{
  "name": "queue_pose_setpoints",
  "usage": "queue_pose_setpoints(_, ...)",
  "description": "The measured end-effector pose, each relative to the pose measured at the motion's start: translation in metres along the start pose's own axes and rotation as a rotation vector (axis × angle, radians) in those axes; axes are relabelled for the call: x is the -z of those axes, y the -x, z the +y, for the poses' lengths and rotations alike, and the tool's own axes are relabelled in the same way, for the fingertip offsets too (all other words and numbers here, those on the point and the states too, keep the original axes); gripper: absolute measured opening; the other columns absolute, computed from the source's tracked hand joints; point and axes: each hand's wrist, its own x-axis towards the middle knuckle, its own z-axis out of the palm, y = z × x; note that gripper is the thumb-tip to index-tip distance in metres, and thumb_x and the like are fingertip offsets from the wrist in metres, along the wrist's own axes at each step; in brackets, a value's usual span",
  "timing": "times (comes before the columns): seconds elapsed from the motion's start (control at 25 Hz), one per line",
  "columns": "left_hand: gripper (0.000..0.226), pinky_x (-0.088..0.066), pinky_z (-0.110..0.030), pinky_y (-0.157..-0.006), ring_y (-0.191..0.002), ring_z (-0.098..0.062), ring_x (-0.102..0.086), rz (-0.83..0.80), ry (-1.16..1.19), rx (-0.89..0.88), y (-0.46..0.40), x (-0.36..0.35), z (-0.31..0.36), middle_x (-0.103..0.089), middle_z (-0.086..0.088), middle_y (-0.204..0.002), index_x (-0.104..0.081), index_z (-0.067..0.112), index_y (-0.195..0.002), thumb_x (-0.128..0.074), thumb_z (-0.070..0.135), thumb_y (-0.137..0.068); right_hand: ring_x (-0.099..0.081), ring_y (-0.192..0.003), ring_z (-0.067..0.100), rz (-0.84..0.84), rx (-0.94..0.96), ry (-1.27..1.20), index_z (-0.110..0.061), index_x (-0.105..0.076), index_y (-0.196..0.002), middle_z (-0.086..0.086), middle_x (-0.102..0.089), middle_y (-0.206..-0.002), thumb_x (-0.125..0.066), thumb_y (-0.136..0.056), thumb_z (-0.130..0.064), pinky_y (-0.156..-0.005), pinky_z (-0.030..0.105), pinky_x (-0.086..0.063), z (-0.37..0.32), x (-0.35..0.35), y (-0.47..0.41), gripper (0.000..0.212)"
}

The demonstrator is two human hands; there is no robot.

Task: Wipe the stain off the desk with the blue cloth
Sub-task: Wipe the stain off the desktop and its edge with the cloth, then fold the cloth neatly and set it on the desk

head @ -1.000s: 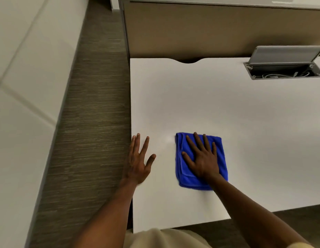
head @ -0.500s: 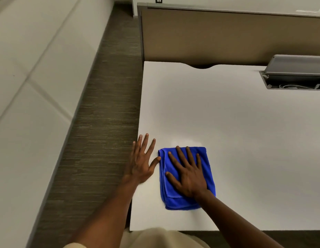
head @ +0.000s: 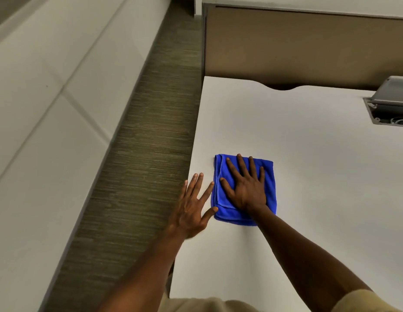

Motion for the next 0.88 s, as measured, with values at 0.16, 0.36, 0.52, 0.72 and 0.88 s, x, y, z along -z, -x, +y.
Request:
queue_pose_setpoints(0.16,0.070,-0.014,-0.056,-0.126,-0.160,-0.030,-0.001,0.002,0.055,-0.036,-0.001,0.001,-0.002,0.000,-0.007,-0.173,-0.013,0.029,-0.164,-0.030,0.061,-0.105,0.005,-0.162,0.031,0.008,0.005,-0.006,-0.048,0.006,-0.163,-0.008,0.005,-0.176,-0.016,-0.099,-0.079,-0.128,0.062,0.004,-0.002,-0.001,0.007,0.074)
queue_pose_setpoints(0.36,0.072,-0.008,-0.049,-0.127,-0.160,-0.028,-0.004,0.016,0.104,0.000,0.000,-0.009,-0.005,-0.002,-0.006,-0.173,-0.013,0.027,-0.165,-0.032,0.062,-0.104,0.004,-0.162,0.032,0.015,0.059,0.038,-0.049,0.004,-0.163,-0.009,0.006,-0.176,-0.017,-0.096,-0.084,-0.127,0.062,0.005,0.000,-0.010,0.007,0.078)
queue_pose_setpoints(0.52,0.073,-0.002,-0.045,-0.129,-0.160,-0.027,-0.004,0.024,0.125,-0.007,0.001,-0.008,-0.005,-0.003,-0.006,-0.173,-0.013,0.025,-0.165,-0.032,0.062,-0.104,0.011,-0.161,0.032,-0.028,-0.011,0.039,-0.048,0.007,-0.163,-0.007,0.008,-0.176,-0.012,-0.096,-0.083,-0.127,0.063,0.008,-0.015,0.002,-0.027,0.078)
queue_pose_setpoints(0.72,0.072,-0.003,-0.044,-0.128,-0.160,-0.025,-0.005,0.022,0.137,-0.010,0.001,-0.002,-0.003,-0.003,-0.004,-0.173,-0.012,0.026,-0.165,-0.032,0.061,-0.105,0.005,-0.162,0.028,-0.039,-0.005,-0.086,-0.043,-0.016,-0.165,-0.005,0.003,-0.176,-0.026,-0.097,-0.078,-0.129,0.059,0.004,-0.020,0.017,-0.027,0.077)
queue_pose_setpoints(0.88,0.071,-0.004,-0.043,-0.128,-0.160,-0.023,-0.004,0.030,0.122,-0.015,0.001,0.002,0.000,-0.002,-0.003,-0.173,-0.010,0.028,-0.165,-0.030,0.061,-0.106,-0.044,-0.143,0.036,0.363,-0.219,-0.335,-0.021,-0.068,-0.131,0.015,-0.046,-0.158,-0.063,-0.092,-0.048,-0.115,0.054,-0.038,-0.008,0.027,0.018,0.048)
